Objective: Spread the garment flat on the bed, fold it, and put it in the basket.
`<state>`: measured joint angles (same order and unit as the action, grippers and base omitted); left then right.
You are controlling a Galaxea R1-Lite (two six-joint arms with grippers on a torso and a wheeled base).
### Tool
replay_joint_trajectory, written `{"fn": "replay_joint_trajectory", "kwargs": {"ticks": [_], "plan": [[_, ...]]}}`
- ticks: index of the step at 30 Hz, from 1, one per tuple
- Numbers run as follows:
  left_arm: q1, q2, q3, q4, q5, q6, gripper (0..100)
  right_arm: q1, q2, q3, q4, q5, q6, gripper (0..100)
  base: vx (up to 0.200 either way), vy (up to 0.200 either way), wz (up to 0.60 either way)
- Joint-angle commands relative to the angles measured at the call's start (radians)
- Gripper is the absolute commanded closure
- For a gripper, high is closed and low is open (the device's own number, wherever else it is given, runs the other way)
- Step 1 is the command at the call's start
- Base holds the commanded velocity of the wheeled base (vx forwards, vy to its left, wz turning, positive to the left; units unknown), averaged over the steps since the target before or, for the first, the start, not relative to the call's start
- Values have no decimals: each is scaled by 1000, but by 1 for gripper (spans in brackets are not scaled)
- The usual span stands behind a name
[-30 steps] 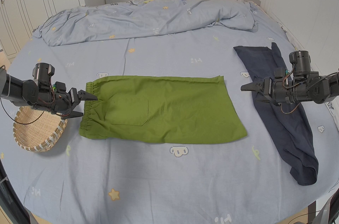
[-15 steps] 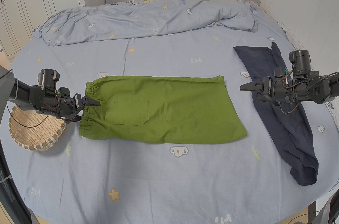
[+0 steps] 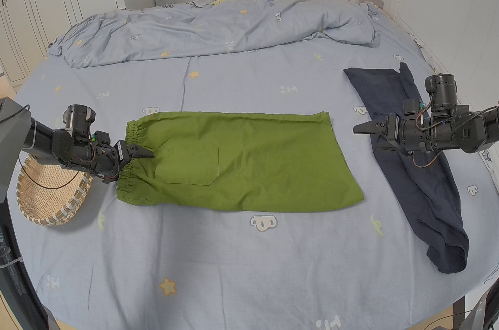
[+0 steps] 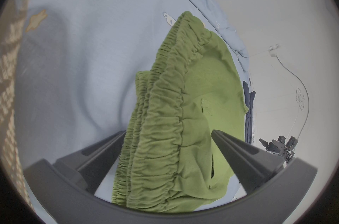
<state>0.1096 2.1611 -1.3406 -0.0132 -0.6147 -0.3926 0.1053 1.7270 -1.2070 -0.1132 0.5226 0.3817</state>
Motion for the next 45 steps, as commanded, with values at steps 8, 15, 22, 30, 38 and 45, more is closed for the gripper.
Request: {"fn": "replay_joint_trajectory", "kwargs": {"ticks": [8,15,22,30,38,45], "plan": [[-4,10,-14,2,-20,-5,100,2,63,20,0,-1,-4,0,0,0,0],[-1,-23,-3,6,-19,-6,100,13,169,20,3,-9,-55,0,0,0,0],[1,-46,0,9,-20,-9,100,25,236,14,3,-12,-70,0,0,0,0],[1,-44,0,10,-20,-8,100,73,243,38,-2,4,-66,0,0,0,0],[1,-44,0,10,-19,-8,100,109,232,103,-97,17,-64,0,0,0,0],[1,-46,0,10,-19,-8,100,108,217,126,-145,16,-61,100,0,0,0]]}}
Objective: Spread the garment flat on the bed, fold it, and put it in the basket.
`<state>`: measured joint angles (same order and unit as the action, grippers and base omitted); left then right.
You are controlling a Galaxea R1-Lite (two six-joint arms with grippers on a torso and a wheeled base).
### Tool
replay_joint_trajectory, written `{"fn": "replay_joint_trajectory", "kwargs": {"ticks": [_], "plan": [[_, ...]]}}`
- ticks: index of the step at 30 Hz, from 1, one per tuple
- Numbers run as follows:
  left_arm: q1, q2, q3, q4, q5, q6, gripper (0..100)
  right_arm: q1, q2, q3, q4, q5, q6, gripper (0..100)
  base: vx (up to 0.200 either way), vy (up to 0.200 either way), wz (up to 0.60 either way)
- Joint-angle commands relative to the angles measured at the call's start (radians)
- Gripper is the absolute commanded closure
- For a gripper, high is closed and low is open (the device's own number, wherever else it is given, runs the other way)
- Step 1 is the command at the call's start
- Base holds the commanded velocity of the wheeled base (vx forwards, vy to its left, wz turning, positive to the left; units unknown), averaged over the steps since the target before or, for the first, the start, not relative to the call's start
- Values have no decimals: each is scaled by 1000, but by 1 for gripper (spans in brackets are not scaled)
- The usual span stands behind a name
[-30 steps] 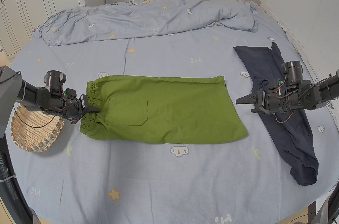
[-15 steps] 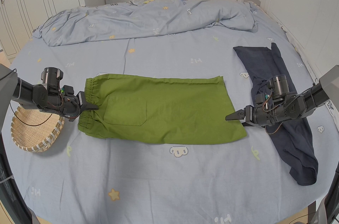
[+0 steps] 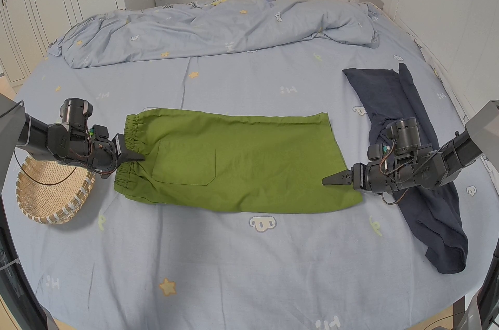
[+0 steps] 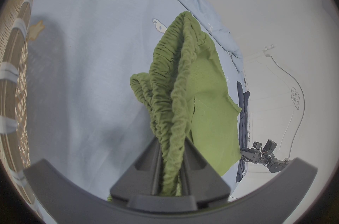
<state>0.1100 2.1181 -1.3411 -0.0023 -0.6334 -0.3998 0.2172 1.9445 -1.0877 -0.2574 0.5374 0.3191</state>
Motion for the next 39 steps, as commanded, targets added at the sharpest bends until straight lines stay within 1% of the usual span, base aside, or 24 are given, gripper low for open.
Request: {"fn": "replay_joint_trajectory", "kwargs": {"ticks": [1,23,27,29,30,33,34,35,37,38,39], "plan": [[0,-3,0,-2,0,1,100,-6,1,3,0,1,5,100,0,0,0],[2,-1,0,-1,3,4,100,-36,-24,0,-17,-4,6,100,0,0,0],[4,-12,0,16,4,6,100,-35,-64,9,-13,-8,5,100,0,0,0],[5,-29,0,48,4,7,100,-33,-94,17,-5,-10,5,100,0,0,0],[7,-50,-1,94,4,13,100,-30,-130,40,-2,-10,3,100,0,0,0],[7,-84,3,166,4,24,100,-25,-183,103,0,-10,5,100,0,0,0],[7,-86,5,170,4,25,100,-25,-187,107,0,-11,3,100,0,0,0],[7,-107,30,205,4,52,100,-25,-222,152,1,-10,3,100,0,0,0],[10,-138,86,222,4,90,100,-24,-266,203,4,-11,5,100,0,0,0],[10,-139,89,222,4,93,100,-24,-269,206,6,-11,5,100,0,0,0],[20,-165,151,225,4,122,100,-24,-314,246,20,-11,5,100,0,0,0]]}}
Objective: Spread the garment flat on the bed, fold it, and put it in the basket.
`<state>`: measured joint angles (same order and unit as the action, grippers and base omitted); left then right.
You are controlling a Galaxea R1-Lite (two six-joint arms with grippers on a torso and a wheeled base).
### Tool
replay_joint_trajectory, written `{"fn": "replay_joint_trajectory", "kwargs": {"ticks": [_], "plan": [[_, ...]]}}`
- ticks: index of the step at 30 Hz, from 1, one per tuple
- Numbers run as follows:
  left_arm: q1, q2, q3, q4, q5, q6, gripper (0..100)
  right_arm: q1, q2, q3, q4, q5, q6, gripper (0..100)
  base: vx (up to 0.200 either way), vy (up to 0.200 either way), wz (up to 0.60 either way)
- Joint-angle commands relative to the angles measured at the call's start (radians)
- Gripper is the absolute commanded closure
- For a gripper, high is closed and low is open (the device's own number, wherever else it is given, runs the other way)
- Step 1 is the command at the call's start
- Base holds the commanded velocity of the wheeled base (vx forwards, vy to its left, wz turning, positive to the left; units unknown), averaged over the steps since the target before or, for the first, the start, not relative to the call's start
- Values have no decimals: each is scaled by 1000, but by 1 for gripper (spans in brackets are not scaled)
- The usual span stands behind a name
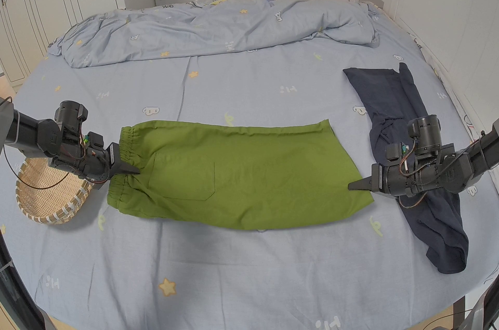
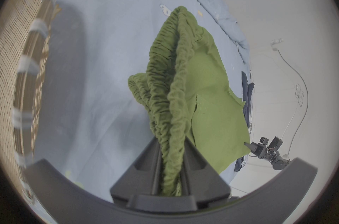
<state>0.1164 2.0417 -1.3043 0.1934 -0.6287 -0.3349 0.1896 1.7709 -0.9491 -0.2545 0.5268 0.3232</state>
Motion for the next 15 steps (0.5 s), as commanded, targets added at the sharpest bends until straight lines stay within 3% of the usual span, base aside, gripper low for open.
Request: {"fn": "replay_joint_trajectory", "kwargs": {"ticks": [1,8,9,15], "plan": [[19,-104,145,29,0,66,100,4,-163,127,24,-1,0,100,0,0,0],[25,-196,370,18,6,120,100,34,-294,288,60,-1,8,100,0,0,0],[25,-239,471,4,6,128,100,57,-344,372,60,1,16,100,0,0,0],[35,-327,625,-61,11,142,100,122,-424,483,60,-5,65,100,0,0,0]]}}
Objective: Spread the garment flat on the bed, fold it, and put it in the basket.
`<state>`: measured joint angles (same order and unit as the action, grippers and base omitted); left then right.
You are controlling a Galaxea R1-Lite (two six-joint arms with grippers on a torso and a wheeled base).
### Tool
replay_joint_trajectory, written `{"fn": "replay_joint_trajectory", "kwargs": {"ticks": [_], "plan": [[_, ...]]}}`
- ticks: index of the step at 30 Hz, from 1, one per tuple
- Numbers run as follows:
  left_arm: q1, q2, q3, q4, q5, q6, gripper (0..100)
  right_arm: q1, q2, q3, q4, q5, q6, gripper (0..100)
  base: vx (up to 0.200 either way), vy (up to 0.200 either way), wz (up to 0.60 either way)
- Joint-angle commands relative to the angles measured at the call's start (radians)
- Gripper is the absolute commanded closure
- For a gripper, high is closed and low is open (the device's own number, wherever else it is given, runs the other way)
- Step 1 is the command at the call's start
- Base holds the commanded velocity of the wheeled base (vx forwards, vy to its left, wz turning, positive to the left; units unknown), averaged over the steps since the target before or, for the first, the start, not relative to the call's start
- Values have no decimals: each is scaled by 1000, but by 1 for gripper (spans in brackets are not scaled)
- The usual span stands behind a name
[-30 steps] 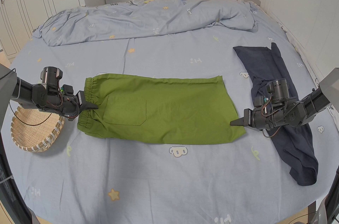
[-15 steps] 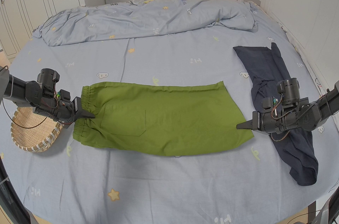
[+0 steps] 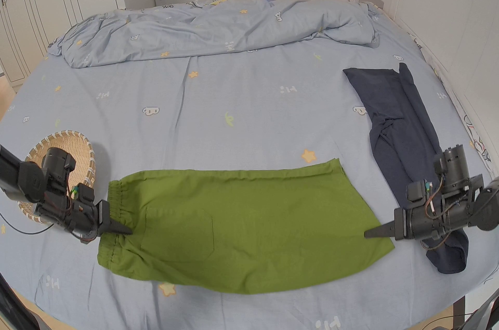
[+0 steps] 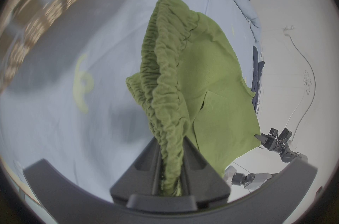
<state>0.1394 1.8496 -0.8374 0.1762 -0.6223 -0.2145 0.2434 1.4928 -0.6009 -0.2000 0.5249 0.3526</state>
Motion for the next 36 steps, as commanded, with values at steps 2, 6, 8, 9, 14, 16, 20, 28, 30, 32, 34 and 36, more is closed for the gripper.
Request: {"fn": "replay_joint_trajectory", "kwargs": {"ticks": [2,6,8,9,14,16,20,28,30,32,34,36], "plan": [[19,-179,212,-58,4,41,100,82,-189,190,5,-11,45,100,0,0,0],[19,-207,262,-66,4,56,100,96,-197,268,2,-9,48,100,0,0,0],[19,-207,270,-72,6,56,100,96,-190,286,-2,-9,46,100,0,0,0],[19,-205,270,-75,6,56,100,96,-190,296,-2,-9,46,100,0,0,0],[20,-197,276,-78,6,56,100,91,-189,312,-10,-5,45,100,0,0,0],[19,-197,278,-80,6,56,100,94,-181,314,-13,-5,45,100,0,0,0],[19,-201,279,-80,6,56,100,94,-146,316,-32,-5,45,0,0,0,0],[20,-217,281,-75,7,84,100,79,-140,331,-87,-8,49,0,0,0,0],[23,-236,281,-72,6,98,100,57,-144,308,-90,-11,48,0,0,0,0],[49,-268,279,-66,4,121,100,27,-149,247,-85,-11,46,0,0,0,0],[74,-288,278,-63,4,150,100,4,-160,193,-76,-13,45,0,0,0,0],[111,-300,271,-64,12,187,100,-9,-163,116,-53,-13,45,0,0,0,0]]}}
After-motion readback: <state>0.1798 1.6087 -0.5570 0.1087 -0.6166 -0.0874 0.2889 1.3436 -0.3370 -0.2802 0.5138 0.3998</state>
